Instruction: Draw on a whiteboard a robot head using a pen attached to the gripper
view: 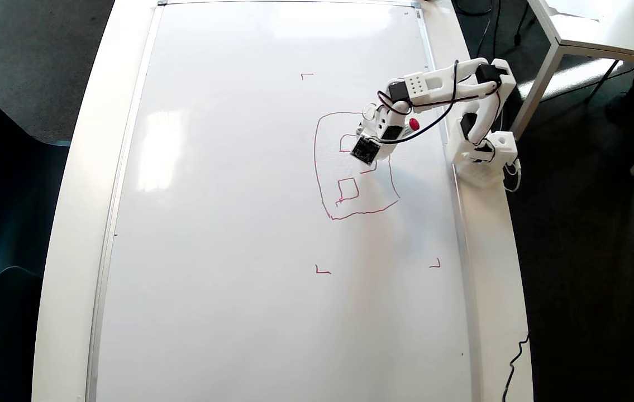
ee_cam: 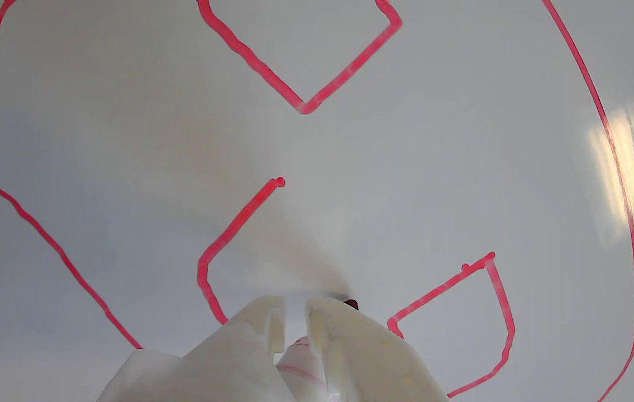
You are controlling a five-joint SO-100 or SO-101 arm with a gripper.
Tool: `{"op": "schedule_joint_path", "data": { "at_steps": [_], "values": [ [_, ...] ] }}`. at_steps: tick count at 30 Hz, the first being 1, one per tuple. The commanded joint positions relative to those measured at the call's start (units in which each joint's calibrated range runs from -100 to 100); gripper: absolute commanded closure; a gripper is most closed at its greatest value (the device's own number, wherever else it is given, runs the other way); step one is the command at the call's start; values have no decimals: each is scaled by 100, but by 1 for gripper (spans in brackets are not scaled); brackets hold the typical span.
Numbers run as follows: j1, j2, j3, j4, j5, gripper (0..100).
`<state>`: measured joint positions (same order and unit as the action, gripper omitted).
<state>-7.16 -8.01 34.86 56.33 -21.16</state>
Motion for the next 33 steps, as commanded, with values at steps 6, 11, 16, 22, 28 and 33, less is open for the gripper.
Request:
{"op": "schedule_joint_path", "data": {
  "at_steps": [6,11,16,22,28,33],
  "values": [
    [-444,-59,-149,-64,-29,99],
    [-451,-59,-176,-64,-29,99],
    [-473,-59,-176,-64,-29,99],
    [-355,-59,-149,-56,4,99],
    [-105,-76,-186,14,14,99],
    [13,-93,-140,31,20,99]
  ]
}}
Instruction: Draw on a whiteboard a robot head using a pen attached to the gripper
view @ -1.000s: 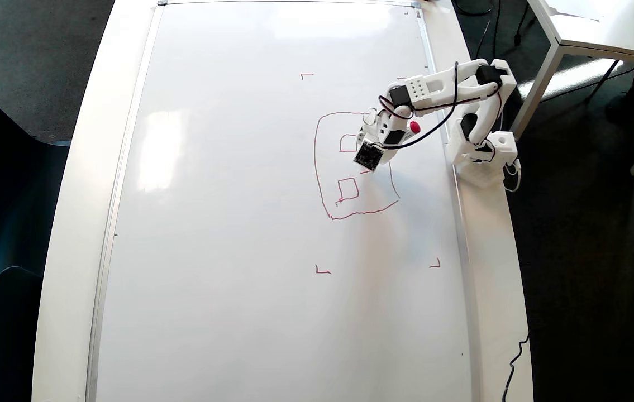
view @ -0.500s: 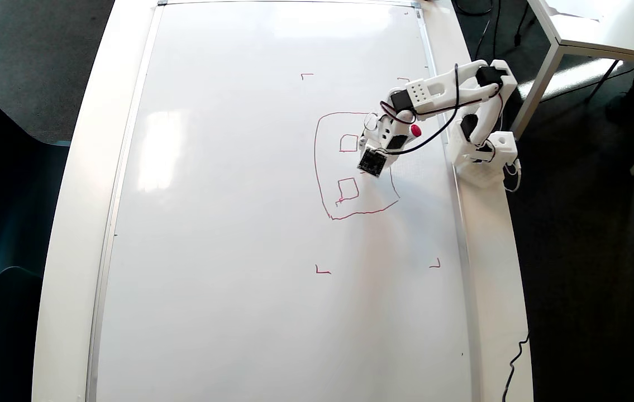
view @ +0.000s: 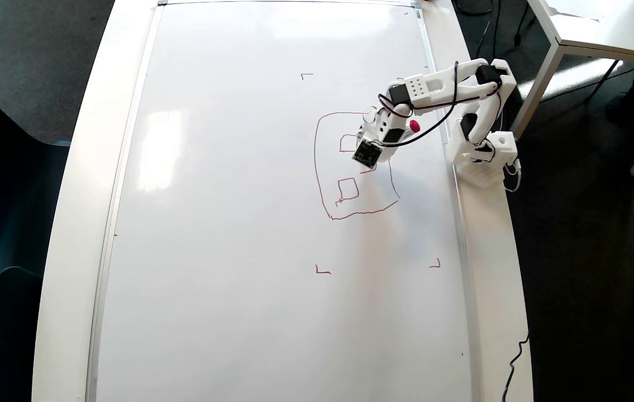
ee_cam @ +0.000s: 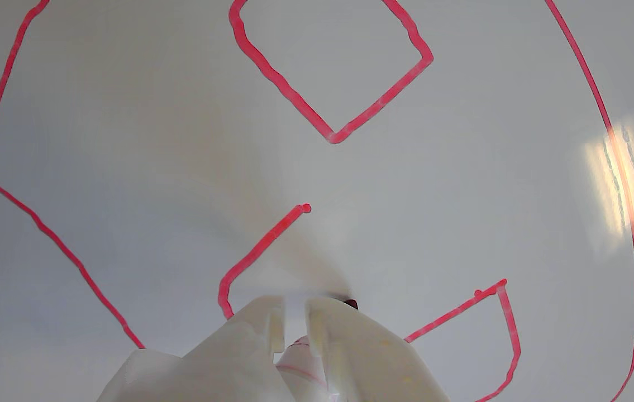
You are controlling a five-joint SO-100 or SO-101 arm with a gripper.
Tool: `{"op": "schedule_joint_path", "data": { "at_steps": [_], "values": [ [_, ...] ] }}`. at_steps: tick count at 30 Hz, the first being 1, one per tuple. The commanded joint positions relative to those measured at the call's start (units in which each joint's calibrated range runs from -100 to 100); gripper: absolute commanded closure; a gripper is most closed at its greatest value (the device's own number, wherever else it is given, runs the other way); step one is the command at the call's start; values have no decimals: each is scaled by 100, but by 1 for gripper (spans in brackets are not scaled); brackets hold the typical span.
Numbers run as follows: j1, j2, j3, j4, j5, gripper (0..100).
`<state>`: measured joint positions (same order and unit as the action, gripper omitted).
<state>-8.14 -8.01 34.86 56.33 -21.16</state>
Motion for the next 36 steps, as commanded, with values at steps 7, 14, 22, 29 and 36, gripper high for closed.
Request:
{"op": "schedule_joint_path", "data": {
  "at_steps": [7,14,22,29,36],
  "values": [
    [229,-67,-113,188,20,99],
    [207,-67,69,188,-18,99],
    [96,-67,96,127,-23,99],
    [-228,-67,105,101,-29,99],
    [-493,-59,87,-73,-34,99]
  ]
}}
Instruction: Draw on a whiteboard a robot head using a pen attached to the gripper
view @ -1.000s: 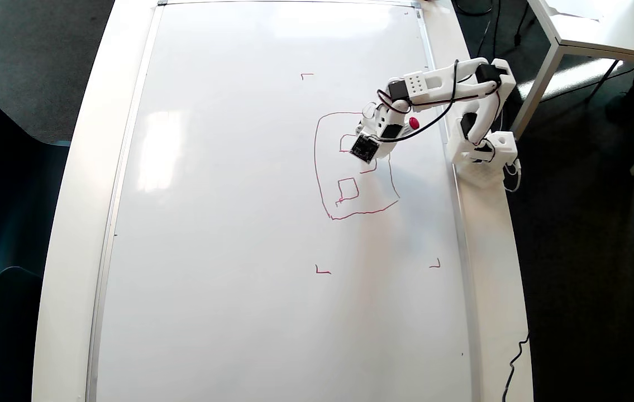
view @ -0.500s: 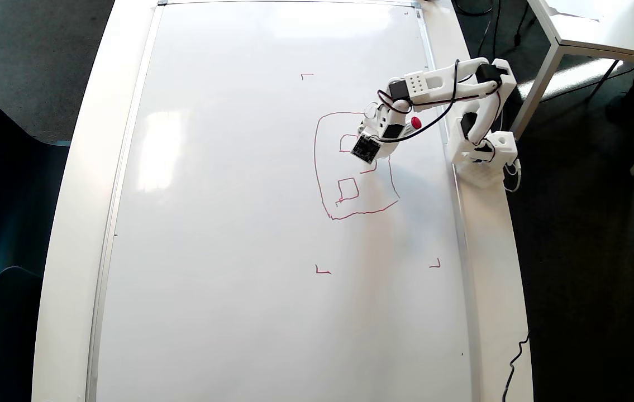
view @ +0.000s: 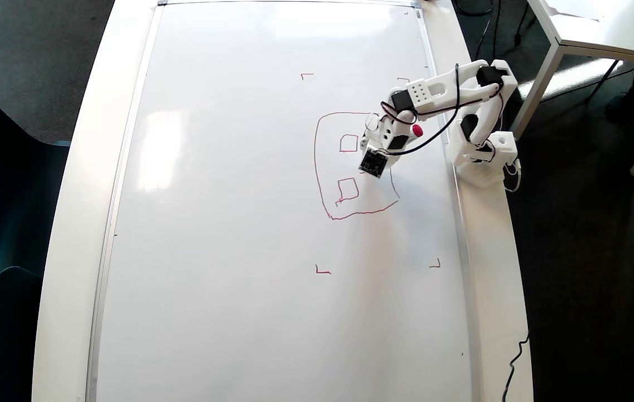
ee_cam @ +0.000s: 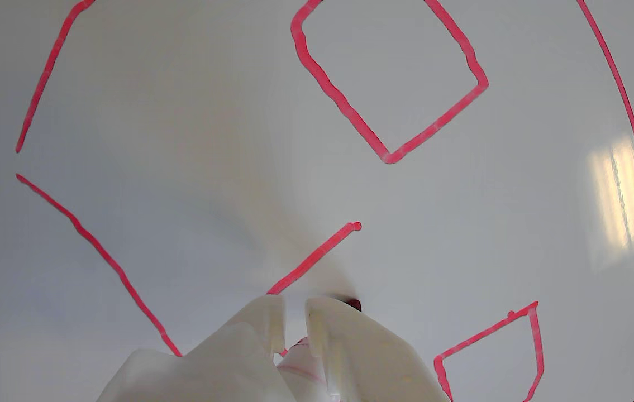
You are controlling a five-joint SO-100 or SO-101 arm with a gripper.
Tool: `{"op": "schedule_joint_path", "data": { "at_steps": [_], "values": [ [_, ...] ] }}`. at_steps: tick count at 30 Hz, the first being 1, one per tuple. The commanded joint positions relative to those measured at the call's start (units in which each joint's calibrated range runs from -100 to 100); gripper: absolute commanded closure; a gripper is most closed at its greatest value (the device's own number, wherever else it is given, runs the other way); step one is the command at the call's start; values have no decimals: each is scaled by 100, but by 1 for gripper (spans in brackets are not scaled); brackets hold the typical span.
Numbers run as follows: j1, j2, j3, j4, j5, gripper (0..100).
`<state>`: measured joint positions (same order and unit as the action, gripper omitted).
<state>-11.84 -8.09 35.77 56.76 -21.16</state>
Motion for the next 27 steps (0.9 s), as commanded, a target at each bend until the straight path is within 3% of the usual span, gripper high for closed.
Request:
{"op": "schedule_joint_path", "data": {
  "at_steps": [1,10,19,27],
  "values": [
    [-160,-51,-32,-115,-34,99],
    [-374,-51,-32,-272,-29,99],
    [134,-805,-177,137,-2,99],
    [422,-998,-159,-159,4,99]
  ]
}}
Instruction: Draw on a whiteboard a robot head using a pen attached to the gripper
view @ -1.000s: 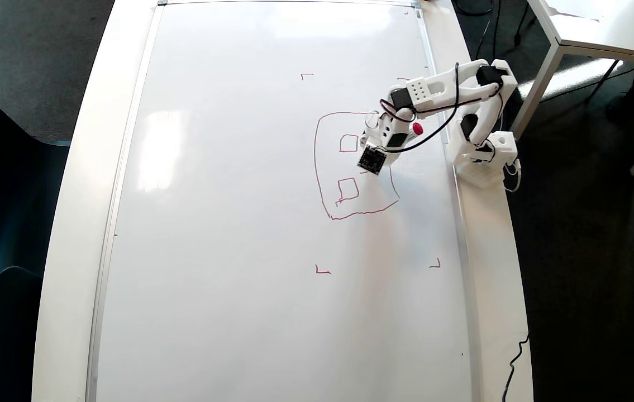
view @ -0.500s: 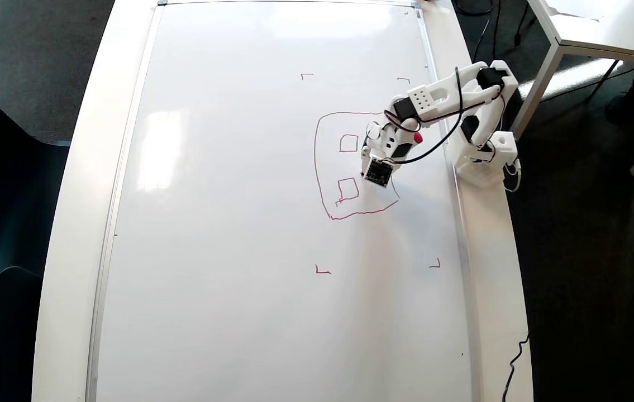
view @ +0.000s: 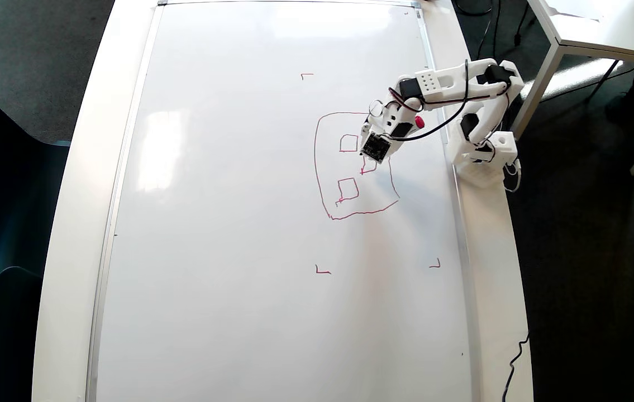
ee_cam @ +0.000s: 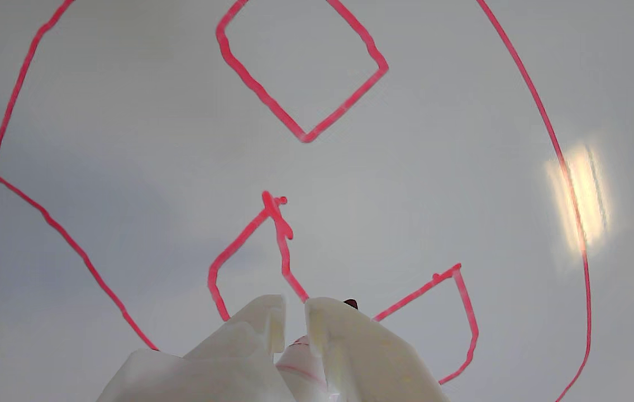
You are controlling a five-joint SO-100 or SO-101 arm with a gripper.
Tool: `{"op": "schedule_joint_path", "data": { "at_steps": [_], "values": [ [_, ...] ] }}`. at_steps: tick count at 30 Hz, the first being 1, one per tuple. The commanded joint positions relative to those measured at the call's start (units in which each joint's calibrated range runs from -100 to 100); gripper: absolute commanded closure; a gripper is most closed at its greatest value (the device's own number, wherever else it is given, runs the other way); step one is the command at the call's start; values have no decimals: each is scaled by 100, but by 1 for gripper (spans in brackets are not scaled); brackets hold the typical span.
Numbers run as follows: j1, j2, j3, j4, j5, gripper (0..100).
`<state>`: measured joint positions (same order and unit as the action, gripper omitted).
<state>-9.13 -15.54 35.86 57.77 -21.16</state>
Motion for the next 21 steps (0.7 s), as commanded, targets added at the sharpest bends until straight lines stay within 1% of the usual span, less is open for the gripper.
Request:
{"op": "schedule_joint_path", "data": {
  "at_steps": [1,3,12,16,21],
  "values": [
    [180,-244,-141,-373,4,99],
    [231,-85,-104,-712,9,99],
    [305,1072,-704,-1442,9,99],
    [275,1408,-1058,-1494,14,99],
    [150,1936,-1866,-1494,14,99]
  ]
}}
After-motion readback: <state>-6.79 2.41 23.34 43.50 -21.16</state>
